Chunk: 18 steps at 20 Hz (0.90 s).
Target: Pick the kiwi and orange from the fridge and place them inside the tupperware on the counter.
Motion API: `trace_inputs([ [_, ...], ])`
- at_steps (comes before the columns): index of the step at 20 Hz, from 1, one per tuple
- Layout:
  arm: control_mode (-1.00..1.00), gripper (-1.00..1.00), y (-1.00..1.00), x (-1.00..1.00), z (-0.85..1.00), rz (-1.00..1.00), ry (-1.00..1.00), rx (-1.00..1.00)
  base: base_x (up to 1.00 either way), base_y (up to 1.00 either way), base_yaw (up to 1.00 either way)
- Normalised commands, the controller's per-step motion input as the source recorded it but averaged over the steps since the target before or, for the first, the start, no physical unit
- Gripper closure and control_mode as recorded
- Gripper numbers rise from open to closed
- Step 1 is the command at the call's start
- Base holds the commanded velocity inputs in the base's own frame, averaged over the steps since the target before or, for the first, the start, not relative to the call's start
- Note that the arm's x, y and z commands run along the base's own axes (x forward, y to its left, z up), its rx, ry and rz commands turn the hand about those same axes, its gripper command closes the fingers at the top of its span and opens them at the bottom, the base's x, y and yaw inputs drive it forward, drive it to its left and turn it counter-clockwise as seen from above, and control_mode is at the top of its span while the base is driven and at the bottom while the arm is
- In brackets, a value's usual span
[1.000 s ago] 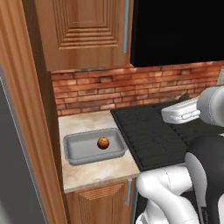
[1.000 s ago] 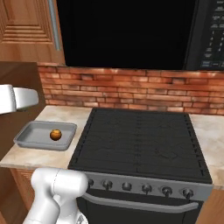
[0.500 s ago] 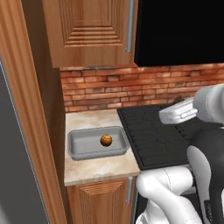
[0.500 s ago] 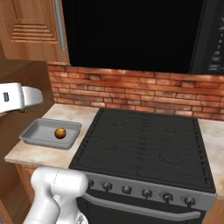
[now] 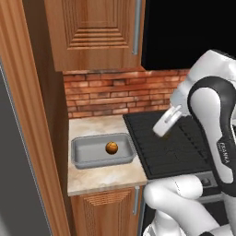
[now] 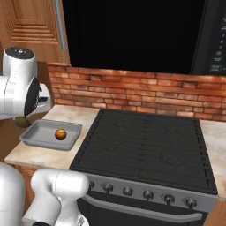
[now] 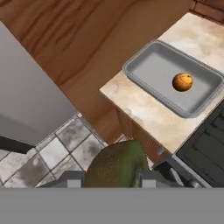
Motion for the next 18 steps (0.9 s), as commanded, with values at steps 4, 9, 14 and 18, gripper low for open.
trace_inputs([
  [4,-1.00,1.00,0.38,0.20,-0.66,0.39,0.31,-0.01,0.00,0.00,0.00],
  [9,-1.00,1.00,0.23,0.07,-0.65,0.17,0.02,-0.03,0.00,0.00,0.00],
  [14,-1.00,1.00,0.13,0.28,-0.64,0.03,0.00,-0.05,0.00,0.00,0.00],
  [18,-1.00,1.00,0.10,0.49,-0.44,0.00,0.00,0.00,0.00,0.00,0.00],
])
